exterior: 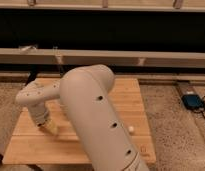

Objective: Push the eraser across the table

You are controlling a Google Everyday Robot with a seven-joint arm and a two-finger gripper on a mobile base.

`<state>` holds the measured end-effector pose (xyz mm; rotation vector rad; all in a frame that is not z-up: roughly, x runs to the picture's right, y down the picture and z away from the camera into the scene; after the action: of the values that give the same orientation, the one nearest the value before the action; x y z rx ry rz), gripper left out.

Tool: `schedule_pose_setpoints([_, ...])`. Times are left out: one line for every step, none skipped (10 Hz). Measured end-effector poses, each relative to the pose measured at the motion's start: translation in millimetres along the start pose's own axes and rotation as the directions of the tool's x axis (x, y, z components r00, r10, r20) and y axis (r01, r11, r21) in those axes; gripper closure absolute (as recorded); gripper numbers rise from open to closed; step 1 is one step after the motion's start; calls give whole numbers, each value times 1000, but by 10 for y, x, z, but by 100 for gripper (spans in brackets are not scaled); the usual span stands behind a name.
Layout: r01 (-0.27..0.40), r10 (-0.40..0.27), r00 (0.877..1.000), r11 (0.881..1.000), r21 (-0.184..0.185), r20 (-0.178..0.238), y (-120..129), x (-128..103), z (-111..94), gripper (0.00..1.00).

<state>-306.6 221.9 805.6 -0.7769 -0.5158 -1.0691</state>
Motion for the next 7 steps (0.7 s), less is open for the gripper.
schedule_pose_setpoints([-1,1,1000,1000,3,8,27,11,-7,20])
schedule_pose_setpoints([3,-3,1000,1000,4,18,51,-2,-6,20])
schedule_pose_setpoints([6,-6,1000,1000,4,24,59,-10,0,20])
schedule_pose_setpoints([8,-8,1000,1000,2,28,59,-14,14,20])
schedule_pose_setpoints([12,-11,999,1000,-7,30,61,-25,41,20])
schedule_pose_setpoints([13,-13,1000,1000,-20,29,62,-21,85,20])
schedule_pose_setpoints([14,-13,1000,999,-29,28,54,-16,120,20])
